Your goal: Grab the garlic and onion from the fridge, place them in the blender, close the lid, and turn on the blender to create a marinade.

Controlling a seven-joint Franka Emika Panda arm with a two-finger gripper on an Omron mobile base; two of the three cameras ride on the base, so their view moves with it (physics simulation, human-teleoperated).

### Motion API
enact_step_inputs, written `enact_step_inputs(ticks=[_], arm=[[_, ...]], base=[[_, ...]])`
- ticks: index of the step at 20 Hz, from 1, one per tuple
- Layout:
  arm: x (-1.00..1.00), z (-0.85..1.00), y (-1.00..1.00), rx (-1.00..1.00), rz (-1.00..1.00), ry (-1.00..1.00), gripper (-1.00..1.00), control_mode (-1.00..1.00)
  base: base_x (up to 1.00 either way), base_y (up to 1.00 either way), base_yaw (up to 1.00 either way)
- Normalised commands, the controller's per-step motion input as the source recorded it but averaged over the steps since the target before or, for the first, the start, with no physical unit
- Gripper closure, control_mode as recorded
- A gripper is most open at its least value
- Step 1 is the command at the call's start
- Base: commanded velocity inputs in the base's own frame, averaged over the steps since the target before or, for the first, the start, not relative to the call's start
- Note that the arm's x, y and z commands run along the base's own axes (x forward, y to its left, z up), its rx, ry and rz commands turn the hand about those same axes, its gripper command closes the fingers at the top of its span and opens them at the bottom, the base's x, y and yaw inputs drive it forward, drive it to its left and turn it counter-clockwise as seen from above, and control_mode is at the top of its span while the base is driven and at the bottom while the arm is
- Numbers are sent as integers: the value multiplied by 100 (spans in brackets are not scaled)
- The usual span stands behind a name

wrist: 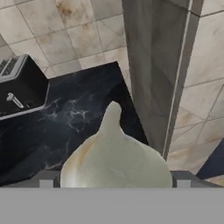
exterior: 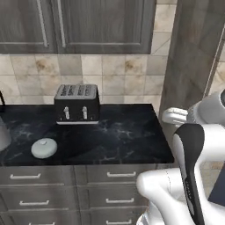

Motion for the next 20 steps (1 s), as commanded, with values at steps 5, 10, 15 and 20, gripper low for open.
enact_step_inputs(ticks=[5, 10, 15, 20], arm=[[0, 0, 0, 0, 0, 0, 100, 100], [0, 0, 0, 0, 0, 0, 100, 100], [0, 0, 0, 0, 0, 0, 100, 100], [0, 0, 0, 0, 0, 0, 100, 100]], base=[[1, 100, -5], [17, 100, -9], [5, 100, -9], [21, 87, -3]])
